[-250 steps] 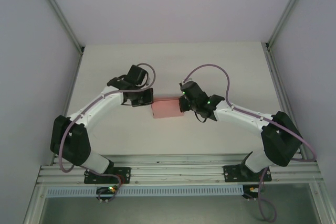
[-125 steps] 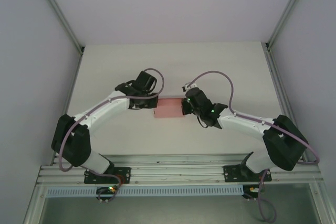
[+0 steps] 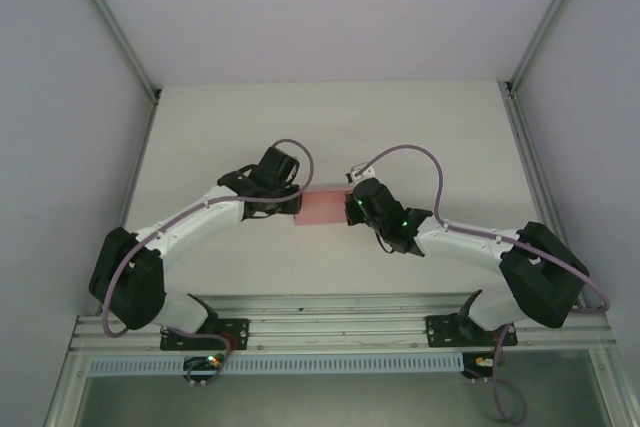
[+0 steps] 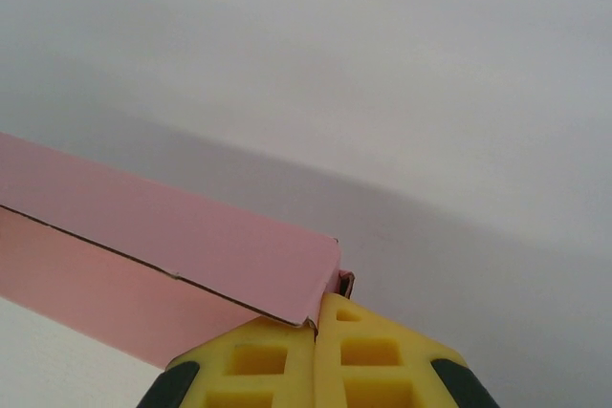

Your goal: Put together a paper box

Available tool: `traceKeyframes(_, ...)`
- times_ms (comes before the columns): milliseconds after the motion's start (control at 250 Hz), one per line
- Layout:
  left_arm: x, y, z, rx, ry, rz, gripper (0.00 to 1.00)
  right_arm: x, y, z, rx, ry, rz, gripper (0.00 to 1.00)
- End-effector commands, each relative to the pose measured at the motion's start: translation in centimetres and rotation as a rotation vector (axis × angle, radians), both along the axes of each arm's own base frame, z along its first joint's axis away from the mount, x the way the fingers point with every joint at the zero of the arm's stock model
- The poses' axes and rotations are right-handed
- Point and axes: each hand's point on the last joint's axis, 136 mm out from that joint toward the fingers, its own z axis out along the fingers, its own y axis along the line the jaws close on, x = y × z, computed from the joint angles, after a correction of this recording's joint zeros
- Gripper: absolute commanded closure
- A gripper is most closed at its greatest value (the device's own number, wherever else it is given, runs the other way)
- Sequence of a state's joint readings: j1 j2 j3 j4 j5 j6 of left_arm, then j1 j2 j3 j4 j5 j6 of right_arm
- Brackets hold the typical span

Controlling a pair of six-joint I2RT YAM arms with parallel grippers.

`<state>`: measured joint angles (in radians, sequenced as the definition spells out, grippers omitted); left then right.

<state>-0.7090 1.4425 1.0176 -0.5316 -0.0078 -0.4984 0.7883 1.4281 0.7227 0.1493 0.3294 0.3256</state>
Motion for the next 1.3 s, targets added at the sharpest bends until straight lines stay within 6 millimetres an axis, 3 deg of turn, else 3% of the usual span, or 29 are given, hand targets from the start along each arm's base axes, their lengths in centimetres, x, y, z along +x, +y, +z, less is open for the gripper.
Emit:
traceKeyframes(0,-3.9,0.4,-1.9,0.050,0.154,-0.064,0.63,-4.2,-0.9,-5.4,-0.118,0.208,0.064,0.96)
traceKeyframes(40,-4.0,0.3,-1.7,0.043,0.156,-0.069,0.55,-4.2,-0.7,-5.3,-0.112,0.207,0.065,0.95)
traceKeyframes(164,-4.0,0.2,-0.7,0.030,0.148,-0.068,0.49,-4.0,-0.7,-5.1,-0.114,0.217,0.042,0.95)
traceKeyframes(244,-3.7,0.5,0.2,0.037,0.129,-0.048,0.34,-3.9,-0.7,-5.0,-0.120,0.218,0.033,0.95)
traceKeyframes(355,-3.3,1.2,1.6,0.051,0.088,-0.028,0.30,-3.8,-0.8,-4.8,-0.119,0.219,0.025,0.93)
traceKeyframes(587,-2.8,1.1,1.5,0.027,0.068,-0.012,0.38,-3.9,-0.5,-3.9,-0.087,0.213,0.026,0.82)
traceKeyframes(815,-2.4,0.5,0.5,0.017,0.064,-0.021,0.51,-3.8,1.0,-1.8,-0.011,0.191,0.080,0.59)
traceKeyframes(863,-2.3,0.4,0.4,0.011,0.059,-0.026,0.52,-3.9,1.3,0.0,0.024,0.156,0.103,0.53)
traceKeyframes(1046,-2.1,0.0,-0.1,0.001,0.052,-0.041,0.56,-4.2,1.3,2.4,0.052,0.105,0.136,0.32)
traceKeyframes(1186,-2.0,0.3,-0.4,0.010,0.056,-0.035,0.59,-3.8,0.9,4.1,0.068,0.069,0.118,0.27)
traceKeyframes(1298,-1.9,0.3,-0.4,0.006,0.058,-0.033,0.59,-2.9,0.5,5.5,0.107,0.051,0.070,0.17)
